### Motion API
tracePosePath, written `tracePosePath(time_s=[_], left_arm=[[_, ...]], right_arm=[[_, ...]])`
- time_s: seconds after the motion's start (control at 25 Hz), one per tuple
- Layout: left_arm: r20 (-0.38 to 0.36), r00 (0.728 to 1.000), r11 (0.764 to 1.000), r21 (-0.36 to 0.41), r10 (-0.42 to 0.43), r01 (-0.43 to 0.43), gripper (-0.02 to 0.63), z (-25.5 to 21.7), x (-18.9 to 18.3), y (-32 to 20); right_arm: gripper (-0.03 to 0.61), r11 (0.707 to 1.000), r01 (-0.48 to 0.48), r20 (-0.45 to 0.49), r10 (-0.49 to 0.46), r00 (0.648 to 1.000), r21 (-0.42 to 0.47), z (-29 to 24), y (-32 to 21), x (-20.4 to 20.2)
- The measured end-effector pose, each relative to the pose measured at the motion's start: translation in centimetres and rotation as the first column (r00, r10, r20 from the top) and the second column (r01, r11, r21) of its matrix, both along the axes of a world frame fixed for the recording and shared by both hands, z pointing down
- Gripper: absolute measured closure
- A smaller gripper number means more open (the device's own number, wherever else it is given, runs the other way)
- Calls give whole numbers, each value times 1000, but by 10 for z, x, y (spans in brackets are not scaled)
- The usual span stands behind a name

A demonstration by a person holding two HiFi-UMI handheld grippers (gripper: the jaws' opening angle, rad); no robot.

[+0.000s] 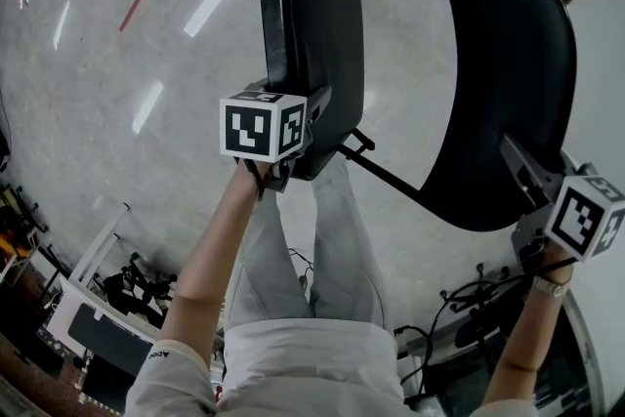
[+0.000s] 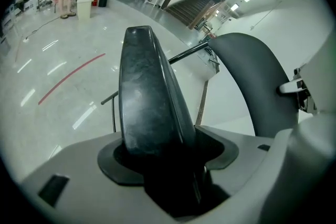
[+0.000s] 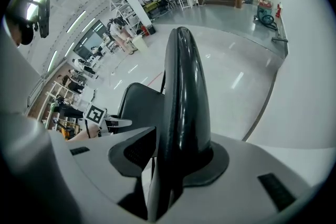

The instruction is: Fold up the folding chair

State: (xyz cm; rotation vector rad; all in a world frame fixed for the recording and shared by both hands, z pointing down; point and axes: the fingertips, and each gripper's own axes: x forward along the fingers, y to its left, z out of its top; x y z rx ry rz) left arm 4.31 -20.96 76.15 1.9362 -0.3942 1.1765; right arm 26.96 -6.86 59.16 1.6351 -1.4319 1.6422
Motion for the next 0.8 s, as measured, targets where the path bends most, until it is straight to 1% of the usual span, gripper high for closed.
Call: tracePosePath(time_s=[0.24, 0.4, 0.8], left_arm=[[-36, 995, 995, 34, 94, -93, 308, -14, 29, 19], [-62, 988, 990, 45, 138, -135, 308, -19, 46, 28], [-99, 964, 968, 74, 248, -241, 308, -26, 94, 59]], right_arm=[[420, 1000, -2, -7, 2, 1000, 5, -14, -3, -4], [420, 1000, -9, 13, 9, 1000, 26, -23, -10, -10], [420, 999, -11, -1, 11, 1000, 31, -41, -12, -16]])
